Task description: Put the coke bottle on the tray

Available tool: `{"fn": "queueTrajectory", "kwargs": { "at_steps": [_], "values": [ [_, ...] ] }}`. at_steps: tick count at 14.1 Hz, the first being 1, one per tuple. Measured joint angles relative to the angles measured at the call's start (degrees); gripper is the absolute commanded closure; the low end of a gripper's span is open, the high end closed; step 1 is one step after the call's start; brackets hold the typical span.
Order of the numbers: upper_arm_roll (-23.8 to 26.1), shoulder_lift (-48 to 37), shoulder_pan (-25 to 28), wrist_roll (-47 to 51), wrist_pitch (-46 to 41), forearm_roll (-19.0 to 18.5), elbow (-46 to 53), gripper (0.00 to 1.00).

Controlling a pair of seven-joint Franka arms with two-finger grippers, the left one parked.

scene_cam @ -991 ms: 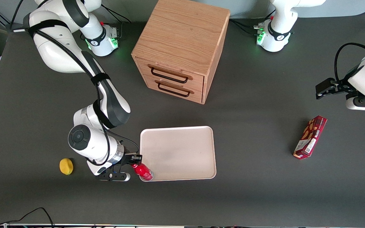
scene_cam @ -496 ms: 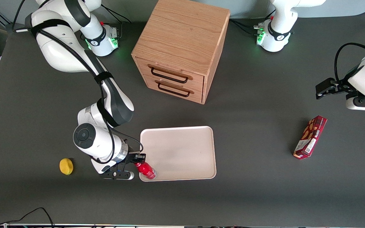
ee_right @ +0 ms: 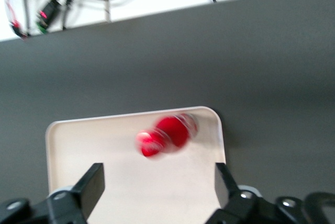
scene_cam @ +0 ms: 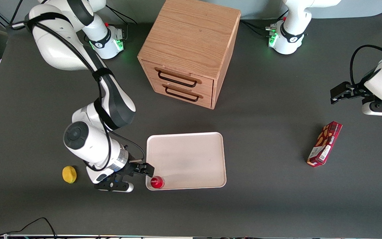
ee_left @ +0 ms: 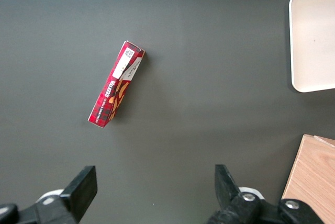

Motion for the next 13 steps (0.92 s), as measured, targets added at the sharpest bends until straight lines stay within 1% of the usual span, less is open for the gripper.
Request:
{"fn": "queueTrajectory", "kwargs": {
  "at_steps": [2, 3, 5, 7, 8, 10, 13],
  "values": [
    [0.0, -4.2, 0.1, 0.3, -1.1, 0.0, 0.9, 0.00],
    [-0.2, -7.3, 0.0, 0.4, -4.3, 0.0, 1.1, 0.00],
    [-1.0, -13.7, -0.5, 0.4, -15.1, -0.6, 1.2, 0.00],
    [-1.6, -19.7, -2.0, 0.4, -26.4, -2.2, 0.9, 0.00],
    [-1.7, -22.5, -3.1, 0.2, -30.3, -2.6, -0.1, 0.00],
    [-1.7, -29.1, -5.8, -1.8, -32.5, -2.9, -5.8, 0.00],
    [-1.7, -42.5, -10.2, -5.3, -28.2, -2.9, -22.0, 0.00]
  ]
}}
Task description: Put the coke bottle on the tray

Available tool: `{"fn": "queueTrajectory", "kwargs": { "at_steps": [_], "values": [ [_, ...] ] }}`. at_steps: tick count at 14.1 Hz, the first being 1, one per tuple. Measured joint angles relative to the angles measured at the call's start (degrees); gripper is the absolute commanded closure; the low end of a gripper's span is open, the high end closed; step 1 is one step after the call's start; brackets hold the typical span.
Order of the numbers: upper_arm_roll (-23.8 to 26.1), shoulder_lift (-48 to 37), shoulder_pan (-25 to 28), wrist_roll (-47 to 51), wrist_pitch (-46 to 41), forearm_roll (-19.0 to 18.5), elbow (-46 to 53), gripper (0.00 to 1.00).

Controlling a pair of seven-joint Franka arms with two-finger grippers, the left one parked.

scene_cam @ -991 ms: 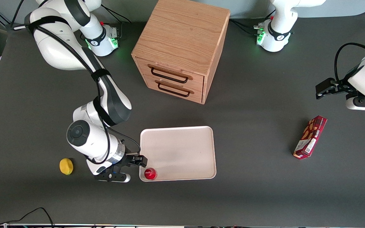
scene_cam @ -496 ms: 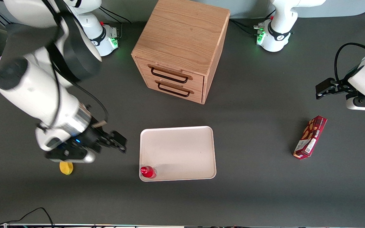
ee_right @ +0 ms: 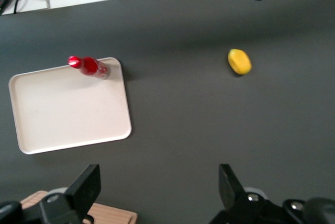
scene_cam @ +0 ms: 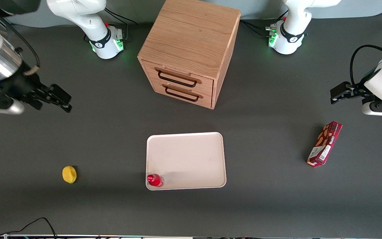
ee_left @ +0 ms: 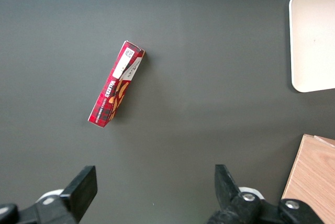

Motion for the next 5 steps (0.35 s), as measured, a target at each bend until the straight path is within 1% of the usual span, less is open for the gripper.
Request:
{"fn": "queueTrajectory", "kwargs": {
  "at_steps": [3, 5],
  "values": [
    [0.0, -12.7, -1.2, -0.3, 3.7, 0.0, -15.7, 0.00],
    [-0.1, -16.2, -1.7, -0.6, 3.9, 0.0, -19.4, 0.00]
  ]
}}
